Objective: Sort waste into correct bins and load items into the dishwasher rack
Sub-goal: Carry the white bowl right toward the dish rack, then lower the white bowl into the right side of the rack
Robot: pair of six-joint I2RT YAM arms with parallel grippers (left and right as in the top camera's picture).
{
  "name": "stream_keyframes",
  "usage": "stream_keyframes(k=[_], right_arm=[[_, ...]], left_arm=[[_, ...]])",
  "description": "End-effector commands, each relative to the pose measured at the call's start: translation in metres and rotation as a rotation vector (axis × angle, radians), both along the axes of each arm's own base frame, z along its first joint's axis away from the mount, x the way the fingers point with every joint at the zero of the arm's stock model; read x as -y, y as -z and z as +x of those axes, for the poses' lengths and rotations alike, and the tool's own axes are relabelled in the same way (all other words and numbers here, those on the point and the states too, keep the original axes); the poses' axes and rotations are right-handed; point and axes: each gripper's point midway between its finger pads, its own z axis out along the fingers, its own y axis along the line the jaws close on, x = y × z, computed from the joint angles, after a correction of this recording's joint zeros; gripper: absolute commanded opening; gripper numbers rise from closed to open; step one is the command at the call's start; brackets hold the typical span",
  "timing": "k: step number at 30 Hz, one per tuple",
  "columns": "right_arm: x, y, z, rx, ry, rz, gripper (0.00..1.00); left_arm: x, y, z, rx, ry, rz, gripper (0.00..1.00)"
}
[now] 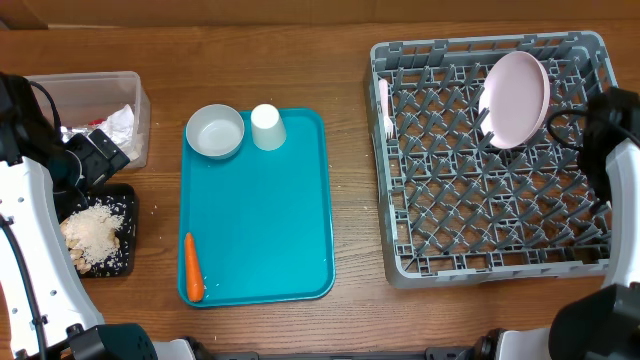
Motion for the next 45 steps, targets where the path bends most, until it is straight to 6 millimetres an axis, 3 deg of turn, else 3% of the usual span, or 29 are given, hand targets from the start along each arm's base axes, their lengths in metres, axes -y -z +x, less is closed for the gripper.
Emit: stream_keyframes(k=[1, 18, 29, 34, 45], right_arm=[[0.010, 0.008, -0.002, -0.034, 0.029, -0.040, 0.04], [0.007, 0.079, 0.018, -0.267, -0.005, 0.056, 0.04], [-0.006, 0.080, 0.032, -0.283, -0.072, 0.046, 0.10], [-0.023, 0.076, 0.048, -0.285, -0.146, 0.034, 0.22], [-0.052, 0.068, 0.068, -0.299, -0.258, 0.022, 0.23]], left_arm=[[-0.003, 0.000, -0.001, -0.002, -0.023, 0.006, 1.00], [-0.003, 0.000, -0.001, -0.002, -0.023, 0.006, 1.00], [-0.003, 0.000, -0.001, -0.002, -0.023, 0.006, 1.00], [-0.003, 0.000, -0.001, -0.002, -0.023, 0.006, 1.00], [-0.003, 0.000, -0.001, -0.002, -0.023, 0.006, 1.00]])
